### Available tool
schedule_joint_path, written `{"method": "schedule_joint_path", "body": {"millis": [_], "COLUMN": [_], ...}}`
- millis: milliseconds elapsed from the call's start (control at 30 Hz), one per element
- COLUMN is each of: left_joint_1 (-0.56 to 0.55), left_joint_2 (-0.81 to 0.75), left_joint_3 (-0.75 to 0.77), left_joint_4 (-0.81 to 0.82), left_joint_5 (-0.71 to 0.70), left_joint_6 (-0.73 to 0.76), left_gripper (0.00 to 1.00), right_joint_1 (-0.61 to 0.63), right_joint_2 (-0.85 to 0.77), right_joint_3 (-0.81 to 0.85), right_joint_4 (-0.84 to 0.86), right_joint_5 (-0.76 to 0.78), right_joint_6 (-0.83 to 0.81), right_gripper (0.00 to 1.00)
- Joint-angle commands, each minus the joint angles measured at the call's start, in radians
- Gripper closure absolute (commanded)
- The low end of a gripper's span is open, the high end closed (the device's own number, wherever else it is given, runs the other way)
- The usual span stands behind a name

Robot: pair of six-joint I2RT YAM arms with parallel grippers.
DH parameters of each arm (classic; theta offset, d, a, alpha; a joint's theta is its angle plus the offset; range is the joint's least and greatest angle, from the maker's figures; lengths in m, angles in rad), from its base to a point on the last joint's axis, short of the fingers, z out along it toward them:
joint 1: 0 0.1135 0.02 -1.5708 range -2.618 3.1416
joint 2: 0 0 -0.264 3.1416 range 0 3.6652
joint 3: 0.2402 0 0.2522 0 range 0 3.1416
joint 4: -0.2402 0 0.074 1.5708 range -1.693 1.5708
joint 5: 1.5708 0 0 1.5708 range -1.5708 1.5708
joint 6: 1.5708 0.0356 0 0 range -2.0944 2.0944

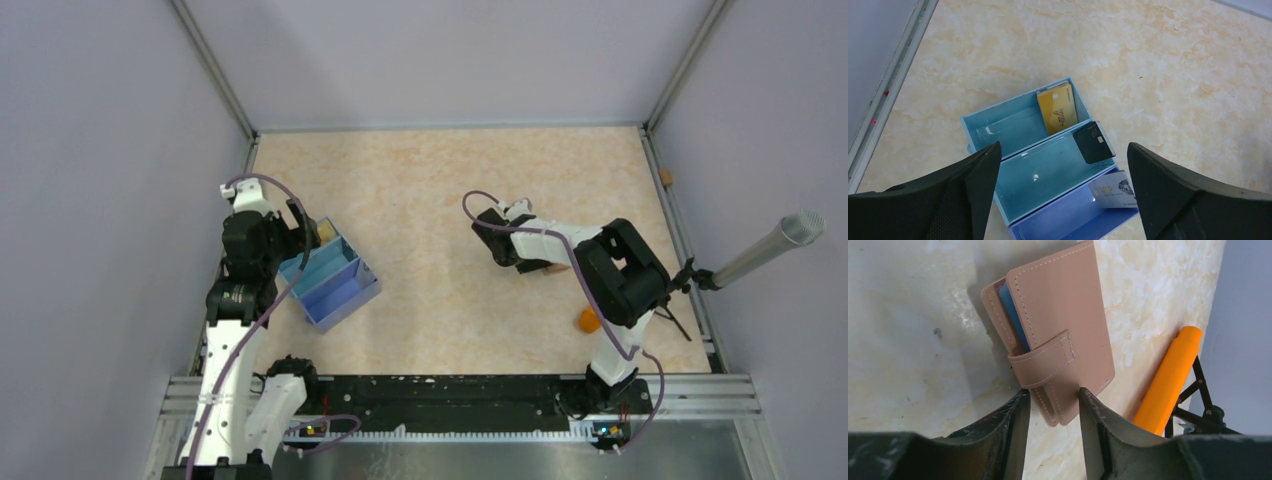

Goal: Put the credit cards into the card holder
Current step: Pick up the card holder from the center of the board.

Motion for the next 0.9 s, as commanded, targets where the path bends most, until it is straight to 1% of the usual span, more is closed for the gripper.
{"method": "schedule_joint_path", "body": {"millis": [0,167,200,233,300,367,400,533,633,700,767,800,867], "left_joint_1": [0.004,0.004,0.004,0.004,0.003,-0.005,-0.007,-0.133,-0.240,-0.301,-0.348,-0.369,-0.412], "left_joint_2": [-0.012,-0.015,-0.017,-0.021,-0.031,-0.040,-0.042,-0.039,-0.031,-0.027,-0.021,-0.017,-0.011], "left_joint_3": [-0.003,-0.005,-0.005,-0.007,-0.014,-0.029,-0.034,-0.040,-0.072,-0.118,-0.175,-0.200,-0.236], "left_joint_4": [0.018,0.017,0.019,0.020,0.035,0.067,0.081,0.135,0.238,0.375,0.564,0.657,0.792], "left_joint_5": [0.008,0.015,0.035,0.058,0.161,0.257,0.299,0.410,0.500,0.587,0.670,0.694,0.716], "left_joint_6": [-0.002,0.004,0.018,0.031,0.048,0.058,0.055,0.005,-0.099,-0.199,-0.313,-0.365,-0.432], "left_gripper": [0.01,0.01,0.01,0.01,0.01,0.01,0.01,0.01,0.01,0.01,0.01,0.01,0.01], "right_joint_1": [0.003,0.003,0.003,0.003,0.004,0.004,0.004,0.004,0.005,0.004,0.004,0.004,0.004], "right_joint_2": [0.027,0.016,0.004,-0.015,-0.068,-0.166,-0.218,-0.450,-0.586,-0.655,-0.720,-0.747,-0.793], "right_joint_3": [0.016,0.026,0.030,0.033,0.037,0.033,0.024,-0.028,-0.055,-0.074,-0.103,-0.116,-0.137], "right_joint_4": [-0.038,-0.043,-0.046,-0.047,-0.042,-0.013,0.011,0.175,0.269,0.340,0.425,0.473,0.566], "right_joint_5": [0.070,0.112,0.115,0.113,0.091,0.024,-0.040,-0.377,-0.632,-0.797,-0.959,-1.034,-1.161], "right_joint_6": [0.024,0.015,0.010,0.003,-0.018,-0.053,-0.076,-0.157,-0.178,-0.178,-0.159,-0.140,-0.099], "right_gripper": [0.66,0.98,1.00,1.00,1.00,1.00,1.00,1.00,1.00,1.00,1.00,1.00,1.00]}}
